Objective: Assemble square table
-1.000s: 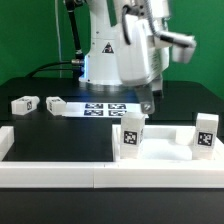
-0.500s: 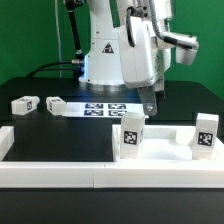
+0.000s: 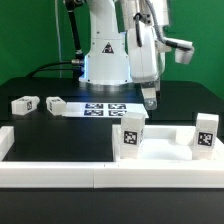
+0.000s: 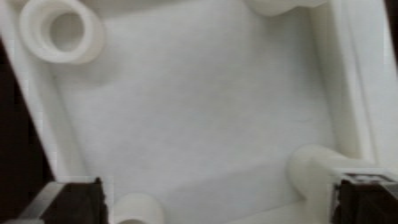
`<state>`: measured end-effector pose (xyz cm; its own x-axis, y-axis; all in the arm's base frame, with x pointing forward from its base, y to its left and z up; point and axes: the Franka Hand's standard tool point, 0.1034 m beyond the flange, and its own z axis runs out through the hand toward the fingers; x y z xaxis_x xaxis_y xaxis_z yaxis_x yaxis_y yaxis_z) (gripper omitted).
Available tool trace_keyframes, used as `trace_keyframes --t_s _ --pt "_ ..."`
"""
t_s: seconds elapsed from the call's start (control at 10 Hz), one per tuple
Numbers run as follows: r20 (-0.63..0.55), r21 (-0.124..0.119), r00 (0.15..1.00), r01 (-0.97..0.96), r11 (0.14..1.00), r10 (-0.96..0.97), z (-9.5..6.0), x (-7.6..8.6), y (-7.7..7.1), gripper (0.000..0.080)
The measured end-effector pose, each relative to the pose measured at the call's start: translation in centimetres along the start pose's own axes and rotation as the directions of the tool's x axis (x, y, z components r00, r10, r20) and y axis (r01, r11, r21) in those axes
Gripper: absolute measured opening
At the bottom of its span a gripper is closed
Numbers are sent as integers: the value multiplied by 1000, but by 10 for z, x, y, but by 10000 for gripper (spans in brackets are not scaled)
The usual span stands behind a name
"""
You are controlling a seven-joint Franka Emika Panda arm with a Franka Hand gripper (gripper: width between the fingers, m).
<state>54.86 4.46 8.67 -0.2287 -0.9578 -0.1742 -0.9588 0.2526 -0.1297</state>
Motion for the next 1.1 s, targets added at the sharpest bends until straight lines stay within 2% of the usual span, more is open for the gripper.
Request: trace_keyframes --t_s 0.1,0.3,0.4,0.5,0.6,0.8,1.1 --pt "-7 -17 1000 4 1000 -4 5 1 12 649" --pt "-6 -11 1000 4 1000 -4 4 1 7 649" --pt "-3 -22 999 39 999 -39 6 1 8 649" --pt "25 -66 989 145 987 -144 9 2 7 649" --pt "50 -92 973 230 969 -226 12 3 7 649" --pt "94 -145 949 312 939 -301 17 7 16 649" --pt "89 -142 952 304 942 -294 18 7 16 649"
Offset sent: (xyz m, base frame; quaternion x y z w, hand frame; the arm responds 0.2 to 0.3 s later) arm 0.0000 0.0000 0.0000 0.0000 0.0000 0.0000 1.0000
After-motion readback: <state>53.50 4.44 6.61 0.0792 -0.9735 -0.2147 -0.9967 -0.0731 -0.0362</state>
